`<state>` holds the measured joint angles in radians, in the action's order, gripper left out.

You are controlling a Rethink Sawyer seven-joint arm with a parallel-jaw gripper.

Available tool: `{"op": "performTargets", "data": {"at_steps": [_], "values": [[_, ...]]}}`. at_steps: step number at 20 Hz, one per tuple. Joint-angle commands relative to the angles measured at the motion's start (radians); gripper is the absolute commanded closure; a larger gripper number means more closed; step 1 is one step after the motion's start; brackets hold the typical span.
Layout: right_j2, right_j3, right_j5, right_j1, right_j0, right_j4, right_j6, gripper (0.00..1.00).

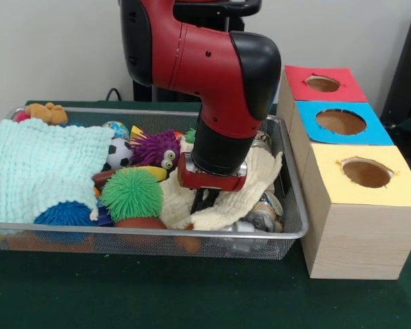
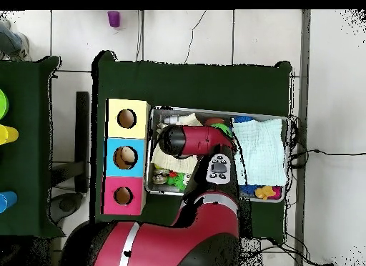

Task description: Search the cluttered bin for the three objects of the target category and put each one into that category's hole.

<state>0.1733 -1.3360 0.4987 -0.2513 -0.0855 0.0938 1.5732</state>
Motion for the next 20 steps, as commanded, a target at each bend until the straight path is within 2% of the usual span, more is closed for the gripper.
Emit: {"op": "performTargets", "data": {"at_steps": [1,4,8,15,18,20], "values": [[-0.124,-0.186,0.052,-0.089,-0.027,-0.011,0.082,1.00],[-0.087,-0.230,0.200,-0.208,-0.001,-0.022,0.067,1.00],[-0.030,-0.231,0.355,-0.313,0.052,-0.016,0.069,1.00],[-0.035,-0.271,0.445,-0.396,0.029,-0.005,0.045,1.00],[-0.020,-0.269,0.477,-0.434,0.021,0.033,0.011,1.00],[-0.023,-0.263,0.462,-0.428,0.003,0.056,-0.013,1.00]]}}
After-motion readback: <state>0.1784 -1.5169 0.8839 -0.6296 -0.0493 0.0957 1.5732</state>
